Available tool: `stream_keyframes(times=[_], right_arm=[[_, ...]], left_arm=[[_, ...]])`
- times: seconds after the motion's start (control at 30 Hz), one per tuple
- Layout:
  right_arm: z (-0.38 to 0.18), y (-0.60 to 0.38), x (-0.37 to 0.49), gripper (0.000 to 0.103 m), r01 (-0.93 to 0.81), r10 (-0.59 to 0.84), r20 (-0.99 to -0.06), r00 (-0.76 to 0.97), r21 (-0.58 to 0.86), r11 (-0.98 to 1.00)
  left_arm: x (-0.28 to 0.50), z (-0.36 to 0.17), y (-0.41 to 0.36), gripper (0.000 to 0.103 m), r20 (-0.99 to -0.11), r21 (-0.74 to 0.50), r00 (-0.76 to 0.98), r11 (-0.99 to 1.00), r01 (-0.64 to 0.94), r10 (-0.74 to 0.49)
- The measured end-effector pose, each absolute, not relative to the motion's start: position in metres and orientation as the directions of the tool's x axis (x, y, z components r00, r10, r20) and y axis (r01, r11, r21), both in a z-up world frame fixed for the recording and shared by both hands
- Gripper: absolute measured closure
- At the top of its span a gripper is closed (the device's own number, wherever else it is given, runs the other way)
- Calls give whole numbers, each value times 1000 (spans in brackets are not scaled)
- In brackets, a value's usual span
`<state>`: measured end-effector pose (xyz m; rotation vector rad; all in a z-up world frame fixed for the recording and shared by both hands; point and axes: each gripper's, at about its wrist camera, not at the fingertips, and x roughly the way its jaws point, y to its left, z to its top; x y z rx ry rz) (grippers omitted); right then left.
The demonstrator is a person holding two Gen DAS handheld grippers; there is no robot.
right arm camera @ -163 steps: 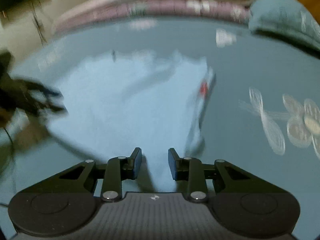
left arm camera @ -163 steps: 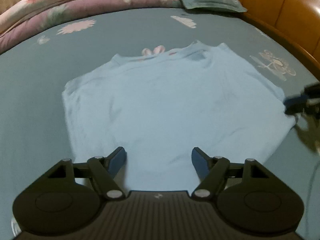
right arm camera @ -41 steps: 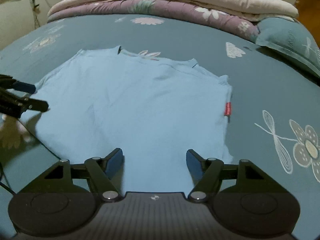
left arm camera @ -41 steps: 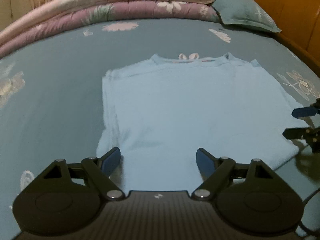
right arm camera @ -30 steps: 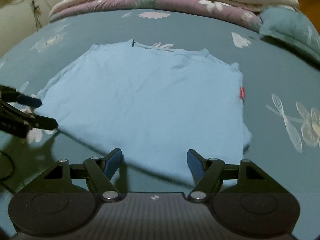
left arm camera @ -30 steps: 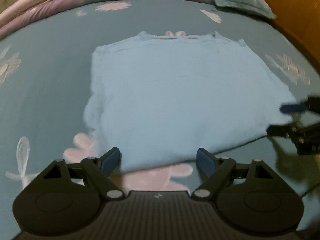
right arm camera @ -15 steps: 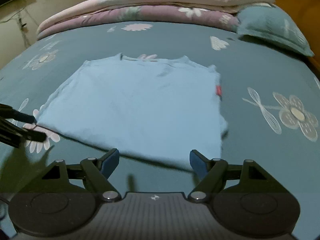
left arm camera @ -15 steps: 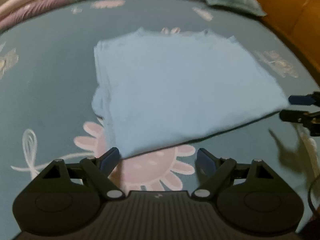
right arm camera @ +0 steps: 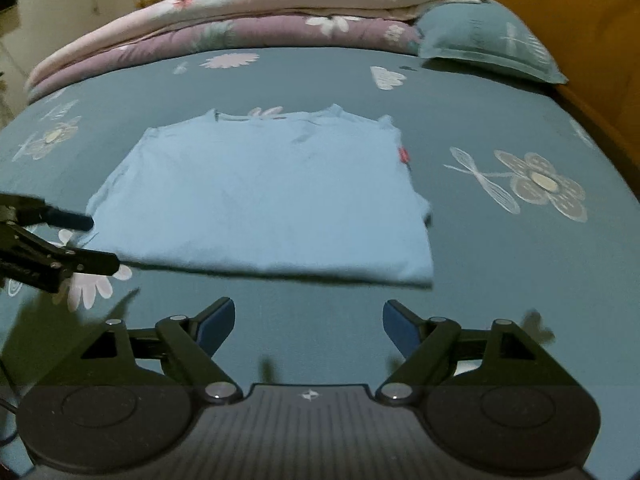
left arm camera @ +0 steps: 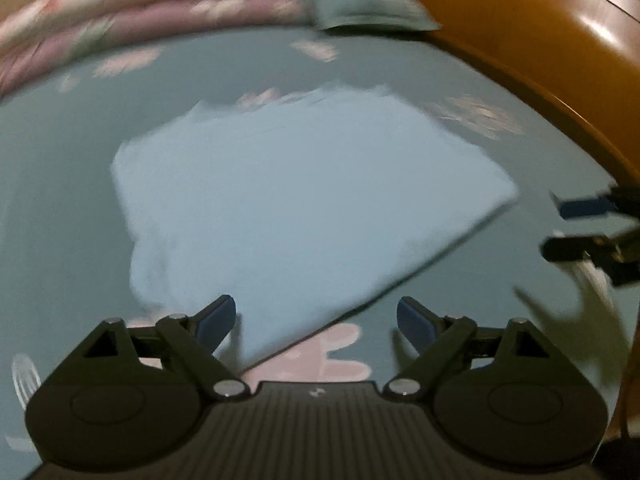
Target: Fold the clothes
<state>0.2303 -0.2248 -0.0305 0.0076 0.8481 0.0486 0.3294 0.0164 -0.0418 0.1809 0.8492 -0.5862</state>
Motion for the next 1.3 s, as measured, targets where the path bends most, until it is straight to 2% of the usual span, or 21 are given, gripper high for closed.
stream_keyframes(times=[0.1,0.27,0.43,0.6,0.7,0.97,1.1,1.3], right_arm=[[-28,-219,215,17,10,20,-750,661,36,999],[-24,-211,193,17,67,-34,-749,661,14,998],[-19,-218,175,16,112,-76,-754,652,-4,994],[-19,-235,171,12,113,-71,-749,659,5,994],[-23,-248,182,12,83,-26,-742,670,40,996],[-33,-261,270,12,-222,209,-673,709,68,973],[-47,-264,315,12,-307,286,-699,655,100,947],[-65,-273,336,12,-330,360,-726,586,192,924]], left_arm=[[333,-39,0,15,-734,-23,520,782,623,-436],[343,-39,-29,14,-713,-101,447,710,697,-540],[341,-58,-44,15,-765,-110,405,721,684,-501],[340,-43,-34,15,-758,-105,425,736,669,-494],[348,-36,-31,15,-753,-93,462,771,630,-468],[354,-52,-16,15,-788,-62,539,909,413,-298],[351,-56,2,15,-803,-125,539,956,264,-254],[337,-51,17,15,-827,-94,541,987,133,-152]])
